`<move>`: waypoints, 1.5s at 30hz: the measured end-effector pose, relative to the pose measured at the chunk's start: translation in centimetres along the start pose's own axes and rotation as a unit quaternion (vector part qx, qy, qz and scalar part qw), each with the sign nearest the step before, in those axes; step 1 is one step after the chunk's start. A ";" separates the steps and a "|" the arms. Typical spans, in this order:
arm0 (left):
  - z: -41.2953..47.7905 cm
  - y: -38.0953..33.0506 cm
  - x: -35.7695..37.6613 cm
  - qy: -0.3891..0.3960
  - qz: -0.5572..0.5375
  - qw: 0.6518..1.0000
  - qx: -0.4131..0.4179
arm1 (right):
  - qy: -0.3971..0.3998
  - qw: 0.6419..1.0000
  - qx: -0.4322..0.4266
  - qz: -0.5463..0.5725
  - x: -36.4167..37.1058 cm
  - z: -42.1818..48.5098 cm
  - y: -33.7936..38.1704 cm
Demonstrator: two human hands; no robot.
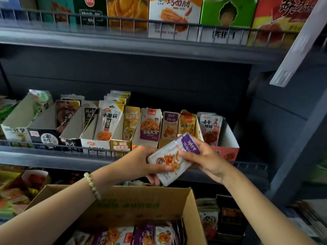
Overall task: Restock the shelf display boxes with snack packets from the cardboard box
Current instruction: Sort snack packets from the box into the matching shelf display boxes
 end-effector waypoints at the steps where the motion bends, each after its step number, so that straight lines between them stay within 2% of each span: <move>1: 0.5 -0.3 -0.5 -0.007 -0.003 1.000 0.005 | -0.012 1.000 -0.004 0.008 -0.4 0.4 0.5; 7: 3.4 -1.4 -3.4 -0.004 -0.022 1.000 0.014 | -0.022 0.999 0.021 0.036 -2.3 2.9 2.4; 11: 4.9 -0.4 -5.4 -0.041 -0.015 0.999 0.005 | -0.060 0.998 0.004 -0.005 -3.6 4.0 3.3; 16: 6.3 0.3 -6.8 -0.072 -0.019 0.993 0.088 | -0.066 0.998 0.005 -0.016 -4.7 5.6 3.6; 20: 7.4 0.4 -7.4 -0.094 0.059 0.985 0.134 | -0.064 0.998 0.005 -0.012 -5.3 6.5 3.9; 23: 8.4 1.3 -8.0 -0.112 0.100 0.981 0.123 | -0.108 0.991 -0.016 -0.078 -6.2 7.6 4.6; 25: 9.0 2.4 -8.6 -0.142 0.164 0.971 0.100 | -0.149 0.976 -0.024 -0.159 -7.2 8.6 5.2; 27: 9.5 3.7 -9.3 -0.166 0.283 0.942 0.064 | -0.166 0.955 -0.021 -0.245 -8.0 9.9 5.9; 30: 10.3 5.3 -9.5 -0.139 0.403 0.904 0.021 | -0.135 0.923 -0.007 -0.360 -8.3 12.3 6.1; 35: 12.1 7.0 -9.3 -0.075 0.443 0.893 0.008 | -0.030 0.863 0.027 -0.504 -6.9 16.1 4.3; 39: 12.6 7.4 -9.3 -0.088 0.447 0.889 0.039 | 0.028 0.836 0.049 -0.546 -6.0 18.5 1.6; 45: 12.9 8.0 -9.7 -0.086 0.425 0.897 0.087 | 0.009 0.780 0.021 -0.625 -7.2 20.1 0.9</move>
Point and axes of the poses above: each hand's wrist, its own z-axis towards the middle knuckle, its own x-axis out of the palm, y = z × x, the point moved 2 cm from there along z, towards the middle knuckle, and after that the axes turned 8 degrees about y, right-handed, at the moved point
